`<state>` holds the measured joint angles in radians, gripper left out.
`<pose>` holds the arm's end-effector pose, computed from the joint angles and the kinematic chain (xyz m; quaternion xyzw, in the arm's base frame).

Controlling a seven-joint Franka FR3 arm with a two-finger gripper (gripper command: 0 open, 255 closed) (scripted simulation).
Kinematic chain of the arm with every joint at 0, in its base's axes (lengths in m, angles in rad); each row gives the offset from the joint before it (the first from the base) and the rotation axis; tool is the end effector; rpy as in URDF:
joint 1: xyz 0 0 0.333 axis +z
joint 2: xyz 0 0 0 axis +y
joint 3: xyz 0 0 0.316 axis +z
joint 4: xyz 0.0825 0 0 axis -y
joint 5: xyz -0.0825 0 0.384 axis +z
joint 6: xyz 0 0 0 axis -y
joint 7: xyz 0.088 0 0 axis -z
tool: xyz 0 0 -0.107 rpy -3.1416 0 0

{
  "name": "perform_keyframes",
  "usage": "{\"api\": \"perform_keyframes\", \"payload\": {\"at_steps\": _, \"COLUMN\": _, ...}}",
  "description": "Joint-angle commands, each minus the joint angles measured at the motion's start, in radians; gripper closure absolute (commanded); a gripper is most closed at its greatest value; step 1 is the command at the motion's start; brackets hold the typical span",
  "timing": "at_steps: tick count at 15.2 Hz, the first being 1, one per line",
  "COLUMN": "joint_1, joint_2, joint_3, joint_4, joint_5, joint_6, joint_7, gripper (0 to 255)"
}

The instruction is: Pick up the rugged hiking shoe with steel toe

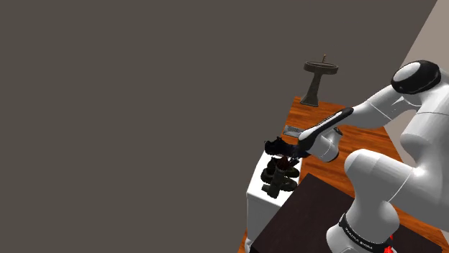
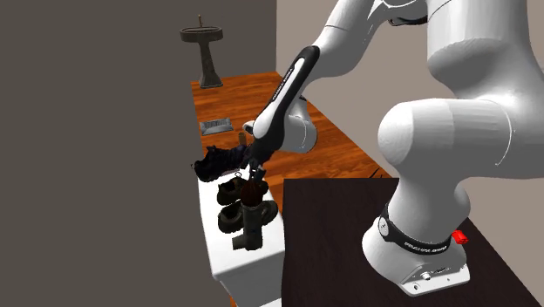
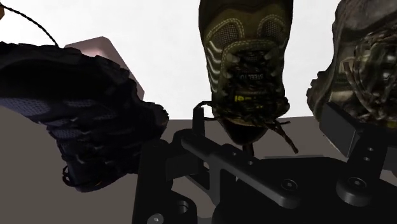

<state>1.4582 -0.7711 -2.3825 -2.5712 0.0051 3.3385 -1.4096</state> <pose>0.3087 -0.3104 0.0969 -0.9569 -0.1345 -0.2571 0.0085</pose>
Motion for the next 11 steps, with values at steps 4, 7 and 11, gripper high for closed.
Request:
{"api": "perform_keyframes", "payload": {"at_steps": 4, "joint_1": 0.050, "joint_2": -0.089, "joint_3": -0.057, "joint_4": 0.059, "joint_5": -0.011, "joint_6": 0.033, "joint_7": -0.029, "gripper": 0}}
{"api": "perform_keyframes", "payload": {"at_steps": 7, "joint_1": 0.077, "joint_2": -0.144, "joint_3": -0.091, "joint_4": 0.090, "joint_5": -0.019, "joint_6": 0.057, "joint_7": -0.047, "gripper": 0}}
{"api": "perform_keyframes", "payload": {"at_steps": 11, "joint_1": 0.074, "joint_2": -0.135, "joint_3": -0.086, "joint_4": 0.089, "joint_5": -0.017, "joint_6": 0.049, "joint_7": -0.044, "gripper": 255}}
